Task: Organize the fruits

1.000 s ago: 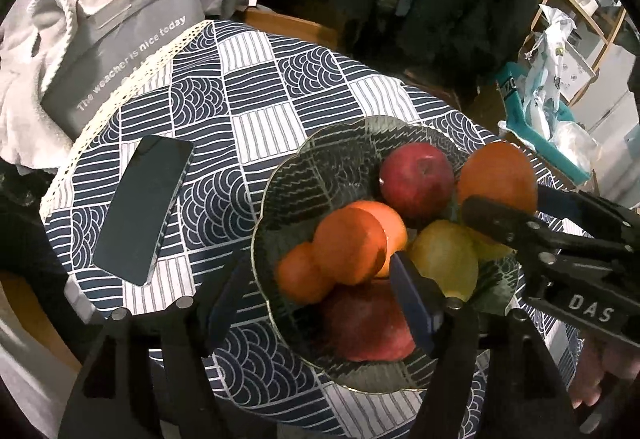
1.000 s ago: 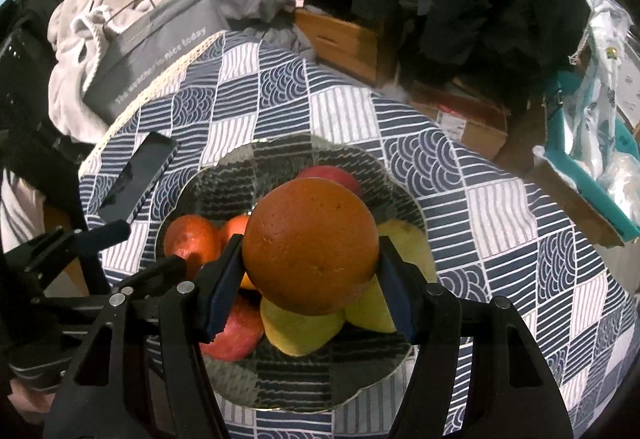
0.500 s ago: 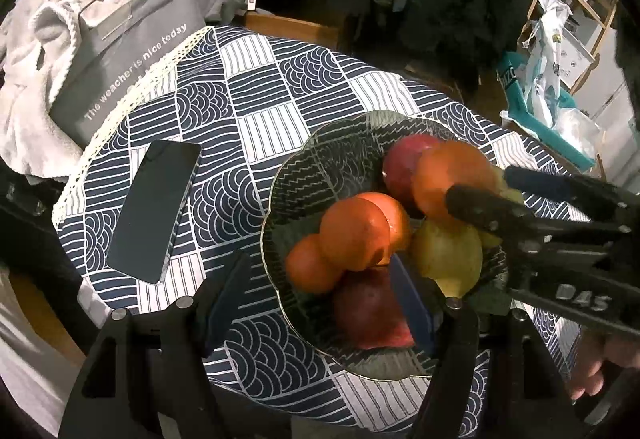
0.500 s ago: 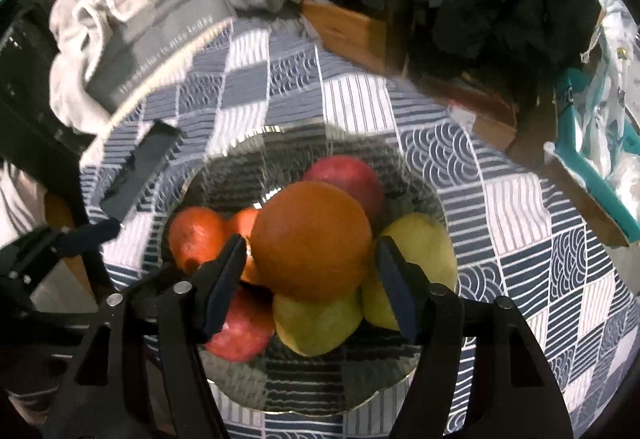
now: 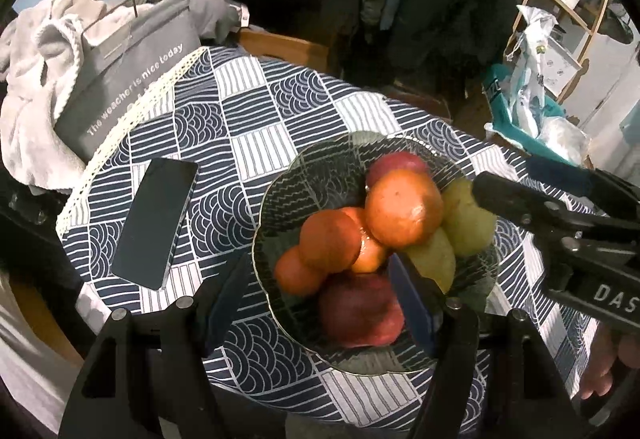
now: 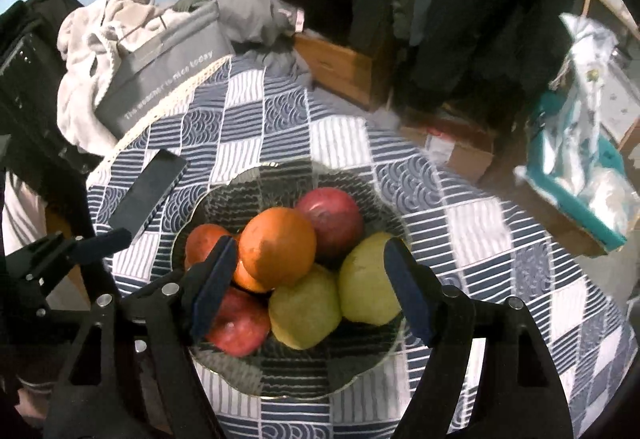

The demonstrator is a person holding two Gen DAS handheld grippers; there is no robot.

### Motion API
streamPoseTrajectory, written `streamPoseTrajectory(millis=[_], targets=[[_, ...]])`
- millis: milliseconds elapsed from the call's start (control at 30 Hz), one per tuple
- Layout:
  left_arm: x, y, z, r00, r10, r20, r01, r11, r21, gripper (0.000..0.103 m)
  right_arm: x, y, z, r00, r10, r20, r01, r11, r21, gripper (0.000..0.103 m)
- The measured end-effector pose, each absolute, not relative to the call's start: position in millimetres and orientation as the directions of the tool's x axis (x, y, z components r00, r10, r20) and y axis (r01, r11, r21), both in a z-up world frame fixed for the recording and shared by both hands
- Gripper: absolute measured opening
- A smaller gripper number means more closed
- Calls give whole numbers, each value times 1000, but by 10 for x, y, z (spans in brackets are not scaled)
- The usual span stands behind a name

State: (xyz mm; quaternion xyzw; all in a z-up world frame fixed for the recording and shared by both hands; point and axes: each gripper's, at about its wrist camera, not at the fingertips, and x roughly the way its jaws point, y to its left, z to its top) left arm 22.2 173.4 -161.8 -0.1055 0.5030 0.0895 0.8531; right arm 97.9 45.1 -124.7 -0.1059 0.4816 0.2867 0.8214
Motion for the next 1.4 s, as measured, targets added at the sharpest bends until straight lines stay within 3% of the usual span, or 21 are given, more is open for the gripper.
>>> streamPoseTrajectory(millis=[367, 467, 1133, 1400], targets=[[101, 1593, -1084, 584, 52, -810, -235, 966, -107, 73, 720, 117, -666, 547, 333, -768, -527, 850, -7, 82], [51, 1515, -882, 629, 65, -775, -219, 971, -97, 80, 645, -22, -498, 588, 335, -736, -501, 865, -7, 83], [-173, 1210, -233, 753, 29, -657, -157, 978, -136, 89, 172, -860, 244, 804, 253, -538, -340, 938, -68, 84], [-262, 1079, 15, 803, 44, -594, -151, 980, -131, 102, 37, -1265, 385, 849, 205, -488, -262, 964, -52, 84]])
